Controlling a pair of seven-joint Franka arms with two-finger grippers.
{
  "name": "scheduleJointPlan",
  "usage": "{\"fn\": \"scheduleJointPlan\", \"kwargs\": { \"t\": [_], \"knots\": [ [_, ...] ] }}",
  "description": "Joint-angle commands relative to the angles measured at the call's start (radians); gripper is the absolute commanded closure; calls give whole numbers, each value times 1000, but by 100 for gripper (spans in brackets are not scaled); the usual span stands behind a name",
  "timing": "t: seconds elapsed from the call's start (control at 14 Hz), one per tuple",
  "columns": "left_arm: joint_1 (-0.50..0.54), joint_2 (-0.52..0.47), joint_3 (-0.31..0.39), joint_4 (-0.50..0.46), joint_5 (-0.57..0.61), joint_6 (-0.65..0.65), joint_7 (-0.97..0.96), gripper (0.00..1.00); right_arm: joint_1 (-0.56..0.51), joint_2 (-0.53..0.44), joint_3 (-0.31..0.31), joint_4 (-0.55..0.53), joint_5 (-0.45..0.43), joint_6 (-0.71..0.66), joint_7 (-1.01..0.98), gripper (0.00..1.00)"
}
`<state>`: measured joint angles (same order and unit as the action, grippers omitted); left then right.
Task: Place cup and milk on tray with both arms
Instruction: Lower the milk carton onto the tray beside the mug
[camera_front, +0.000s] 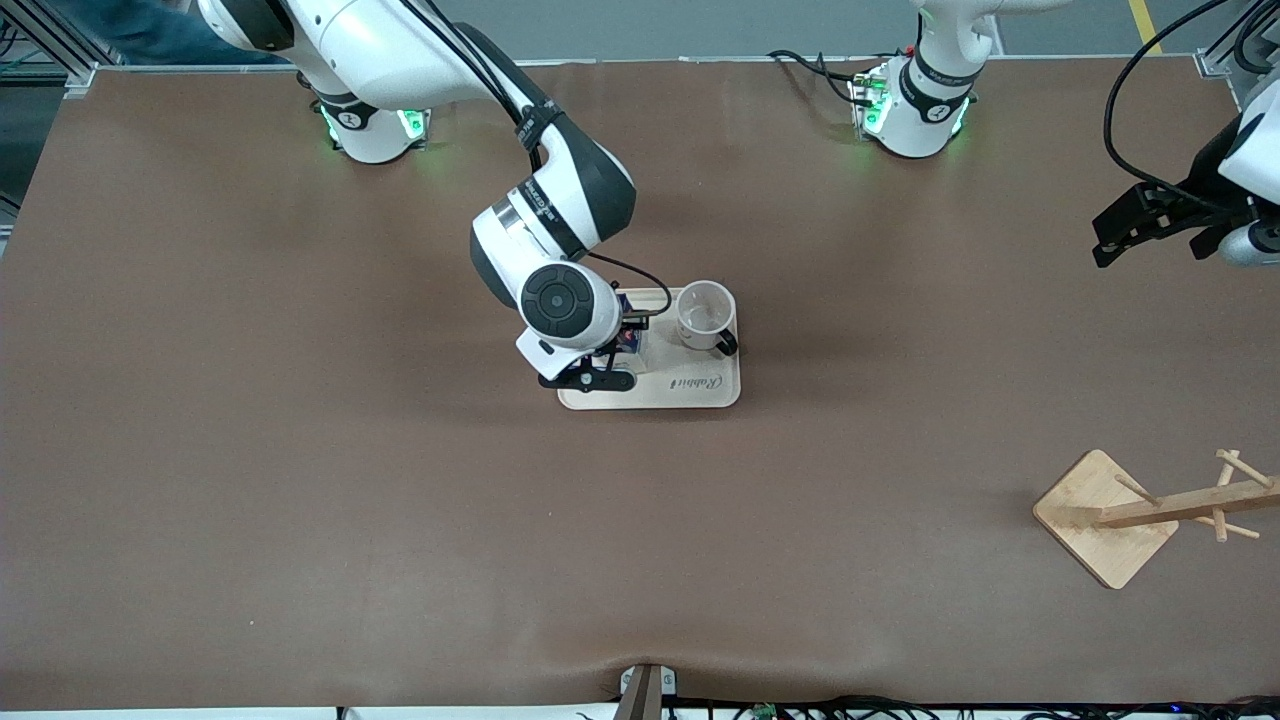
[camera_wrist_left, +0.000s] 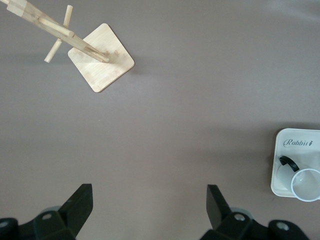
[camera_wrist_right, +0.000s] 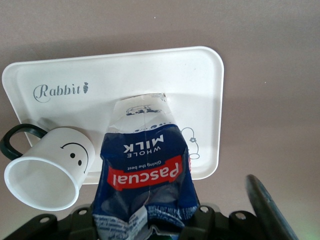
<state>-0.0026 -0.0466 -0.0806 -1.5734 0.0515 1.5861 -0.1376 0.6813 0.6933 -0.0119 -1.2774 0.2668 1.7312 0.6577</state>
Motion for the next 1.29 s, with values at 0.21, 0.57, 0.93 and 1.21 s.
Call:
{"fn": "scheduleJointPlan", "kwargs": {
  "t": [0.21,0.57,0.93,1.21],
  "knots": [
    [1,5,10,18,-16,-1,18,0,9,-5,-10,-22,-5,18,51,82],
    [6,4,10,16,-15,-3,18,0,18,-5,-10,-17,-6,-28,98,67],
    [15,2,10,16,-16,-6,19,0,24,-3,-10,-17,-8,22,120,0],
    [18,2,10,16,-18,-8,19,0,32,-3,-10,-13,-11,27,120,0]
  ]
}}
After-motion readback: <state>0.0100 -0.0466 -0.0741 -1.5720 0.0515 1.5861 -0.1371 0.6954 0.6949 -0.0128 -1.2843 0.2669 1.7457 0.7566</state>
